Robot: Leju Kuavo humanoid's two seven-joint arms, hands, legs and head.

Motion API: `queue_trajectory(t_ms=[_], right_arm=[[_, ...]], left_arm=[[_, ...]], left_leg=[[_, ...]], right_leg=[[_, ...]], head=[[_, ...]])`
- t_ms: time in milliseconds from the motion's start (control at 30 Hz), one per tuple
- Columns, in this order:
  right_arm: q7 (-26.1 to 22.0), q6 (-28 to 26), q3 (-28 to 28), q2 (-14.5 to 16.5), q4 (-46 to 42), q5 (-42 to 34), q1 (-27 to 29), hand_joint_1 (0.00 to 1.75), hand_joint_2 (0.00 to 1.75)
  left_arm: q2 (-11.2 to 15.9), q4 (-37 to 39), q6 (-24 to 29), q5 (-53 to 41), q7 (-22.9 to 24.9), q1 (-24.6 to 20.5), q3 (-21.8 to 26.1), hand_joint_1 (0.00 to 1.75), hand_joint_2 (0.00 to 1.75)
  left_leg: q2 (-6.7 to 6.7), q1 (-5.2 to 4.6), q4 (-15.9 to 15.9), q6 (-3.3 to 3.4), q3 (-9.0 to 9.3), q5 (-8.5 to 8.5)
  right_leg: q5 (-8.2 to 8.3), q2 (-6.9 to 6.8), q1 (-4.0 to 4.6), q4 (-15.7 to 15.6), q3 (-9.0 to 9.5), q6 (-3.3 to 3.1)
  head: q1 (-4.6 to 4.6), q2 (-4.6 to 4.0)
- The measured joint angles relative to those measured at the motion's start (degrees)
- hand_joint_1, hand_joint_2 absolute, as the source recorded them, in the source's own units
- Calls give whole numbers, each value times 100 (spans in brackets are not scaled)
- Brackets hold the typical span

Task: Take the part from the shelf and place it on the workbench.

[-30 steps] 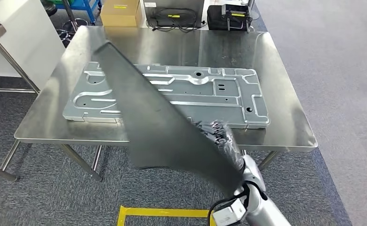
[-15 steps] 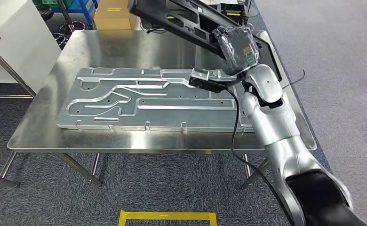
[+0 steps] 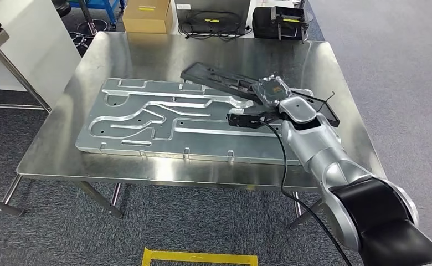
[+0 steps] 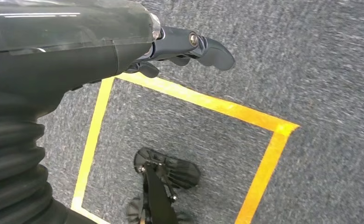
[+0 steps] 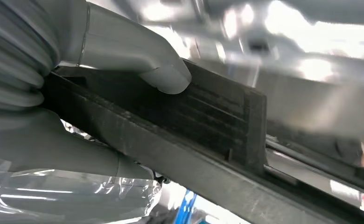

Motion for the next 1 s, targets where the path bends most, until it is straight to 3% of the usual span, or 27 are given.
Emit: queue_trajectory(t_ms=[67, 133, 233, 333, 367, 400, 433, 500, 533, 600, 700, 767, 833, 867, 900, 933, 1000], right_arm=[[-22, -79, 14, -27, 225, 7, 42, 166, 175], [-26, -95, 21, -42, 371, 14, 65, 166, 175], [-16, -88, 27, -55, 491, 22, 71, 166, 175], [-14, -83, 44, -55, 582, 23, 70, 166, 175], [-16, -81, 55, -55, 612, 24, 76, 166, 175], [-17, -77, 64, -55, 642, 25, 80, 166, 175], [-17, -72, 73, -55, 667, 25, 83, 166, 175], [-8, -79, 84, -55, 704, 25, 90, 166, 175], [2, -113, 90, -56, 721, 25, 101, 166, 175], [20, -253, 101, -64, 754, 33, 171, 166, 175], [41, -563, 110, -92, 782, 69, 364, 166, 175], [56, -723, 114, -111, 795, 90, 457, 83, 87], [71, -858, 119, -131, 817, 115, 570, 0, 0], [68, -955, 120, -139, 827, 125, 634, 0, 0], [45, -1061, 121, -147, 833, 128, 683, 0, 0], [-1, -1167, 121, -149, 835, 117, 710, 0, 0], [-152, -1347, 121, -144, 830, 55, 712, 0, 0]], left_arm=[[1, 0, -16, -3, -25, -1, -2, 0, 175], [3, 0, -18, -4, -37, -5, -2, 0, 175], [6, 0, -19, -8, -43, -6, -3, 0, 175], [7, 0, -20, -8, -44, -8, -4, 0, 175], [8, 0, -20, -8, -44, -5, -4, 0, 175], [8, 0, -21, -9, -45, -2, -4, 0, 175], [9, 0, -26, -9, -53, 1, -4, 0, 175], [18, 0, -40, -25, -91, 3, -10, 0, 175], [28, 0, -51, -44, -114, 2, -20, 0, 175], [49, 0, -63, -96, -145, -1, -53, 0, 175], [68, 0, -74, -162, -174, 9, -124, 0, 175], [72, 0, -79, -199, -214, 10, -161, 0, 175], [72, 0, -77, -230, -272, 4, -202, 0, 175], [72, 0, -63, -243, -291, 5, -225, 0, 175], [72, 0, -41, -250, -296, 9, -244, 0, 131], [72, 0, -15, -254, -290, 14, -260, 0, 87], [73, 0, 28, -262, -273, 13, -275, 0, 0]], left_leg=[[4, -19, -3, -51, 21, -44], [20, -32, -27, -111, 28, -65], [47, -40, 149, -190, -18, -225], [51, -38, 1210, -211, -549, -670], [51, -38, 1520, -212, -740, -736], [51, -39, 1635, -208, -845, -687], [51, -40, 1506, -194, -836, -516], [48, -51, 759, -133, -563, -26], [47, -64, 382, -101, -404, 139], [42, -87, 21, -59, -248, 223], [46, -67, -59, -16, -200, 217], [62, -39, -112, 27, -155, 227], [73, -39, -118, 53, -136, 215], [74, -38, -115, 56, -130, 207], [74, -36, -111, 53, -122, 197], [73, -30, -105, 41, -110, 186], [70, -13, -82, -4, -77, 148]], right_leg=[[182, 1, 39, -496, 185, -45], [131, 20, 63, -587, 209, -88], [108, 38, 11, -664, 286, -176], [64, 46, 21, -689, 369, -254], [47, 50, 34, -688, 391, -265], [27, 56, 45, -685, 415, -271], [5, 63, 56, -680, 443, -270], [-49, 73, 71, -666, 503, -257], [-74, 77, 86, -650, 515, -243], [-97, 82, 98, -637, 506, -204], [-139, 83, 97, -611, 498, -119], [-346, 74, 86, -277, 353, -54], [-676, 66, 44, 457, -13, 2], [-779, 63, 17, 792, -196, 27], [-780, 56, -8, 960, -302, 47], [-673, 48, -30, 907, -299, 62], [-265, 24, -63, 220, 14, 77]], head=[[0, 0], [0, 0], [-1, 0], [-1, 0], [-1, 0], [-1, 0], [-1, 0], [-1, 0], [-1, 0], [-1, 0], [-1, 0], [-1, 0], [0, 0], [0, 0], [0, 0], [0, 0], [0, 0]])
